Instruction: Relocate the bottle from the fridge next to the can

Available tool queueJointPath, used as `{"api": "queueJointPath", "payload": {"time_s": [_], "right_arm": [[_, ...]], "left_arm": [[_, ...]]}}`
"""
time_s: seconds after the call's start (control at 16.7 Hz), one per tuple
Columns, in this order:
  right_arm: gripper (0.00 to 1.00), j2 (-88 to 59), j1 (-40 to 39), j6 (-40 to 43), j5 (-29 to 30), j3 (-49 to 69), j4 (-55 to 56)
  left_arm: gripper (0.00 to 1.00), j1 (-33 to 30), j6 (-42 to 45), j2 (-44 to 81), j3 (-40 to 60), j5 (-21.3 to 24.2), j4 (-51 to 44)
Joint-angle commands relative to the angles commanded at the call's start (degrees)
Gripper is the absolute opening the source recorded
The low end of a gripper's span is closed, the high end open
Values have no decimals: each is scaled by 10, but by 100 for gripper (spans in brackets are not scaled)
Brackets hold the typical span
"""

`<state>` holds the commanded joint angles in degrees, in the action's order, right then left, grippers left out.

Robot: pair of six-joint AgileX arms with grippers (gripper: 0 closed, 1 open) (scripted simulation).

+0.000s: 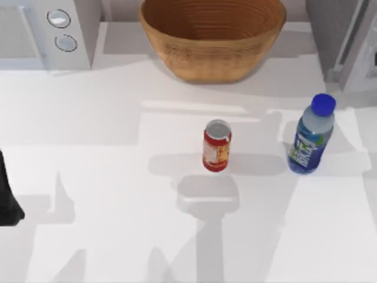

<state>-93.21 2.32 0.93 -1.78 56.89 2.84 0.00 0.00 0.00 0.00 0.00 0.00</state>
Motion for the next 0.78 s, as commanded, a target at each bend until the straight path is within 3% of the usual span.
{"api": "queueJointPath", "payload": {"time_s": [0.78], "right_arm": [[100, -205, -1, -2, 4, 257, -52]], "left_arm": [[100, 0, 0, 0, 0, 0, 0]]}}
